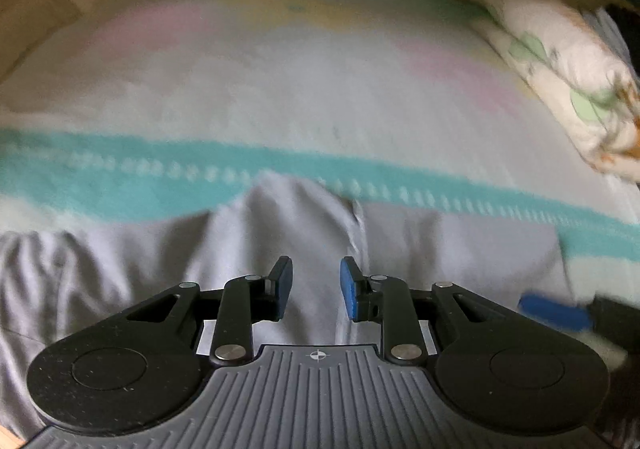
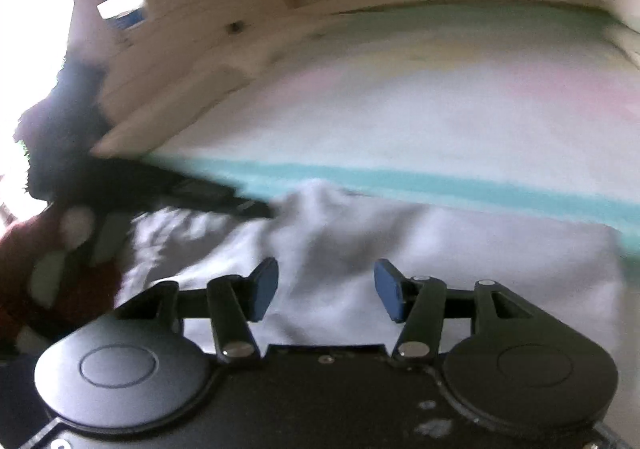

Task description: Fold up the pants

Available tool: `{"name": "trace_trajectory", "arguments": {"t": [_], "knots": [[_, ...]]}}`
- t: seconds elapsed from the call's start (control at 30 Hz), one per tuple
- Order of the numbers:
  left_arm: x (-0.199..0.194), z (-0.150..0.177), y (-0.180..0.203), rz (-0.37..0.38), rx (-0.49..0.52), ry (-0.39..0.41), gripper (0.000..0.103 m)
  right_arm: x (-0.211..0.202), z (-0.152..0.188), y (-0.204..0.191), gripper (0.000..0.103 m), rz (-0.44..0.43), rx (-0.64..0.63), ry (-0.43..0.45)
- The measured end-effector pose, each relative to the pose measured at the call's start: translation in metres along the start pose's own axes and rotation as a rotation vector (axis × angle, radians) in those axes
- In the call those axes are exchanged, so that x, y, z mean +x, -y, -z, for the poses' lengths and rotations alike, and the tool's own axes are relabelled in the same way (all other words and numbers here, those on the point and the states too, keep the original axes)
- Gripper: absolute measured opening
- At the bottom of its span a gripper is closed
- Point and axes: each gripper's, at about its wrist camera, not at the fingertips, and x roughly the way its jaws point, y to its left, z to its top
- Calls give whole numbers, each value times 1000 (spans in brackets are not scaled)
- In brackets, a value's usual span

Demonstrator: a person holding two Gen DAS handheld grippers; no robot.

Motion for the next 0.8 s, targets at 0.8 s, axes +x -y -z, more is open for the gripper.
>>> {"name": "trace_trajectory", "arguments": {"t": [0.8], "knots": [[35, 36, 45, 100, 153, -138, 31, -10, 26, 126, 41, 267, 326, -131]]}}
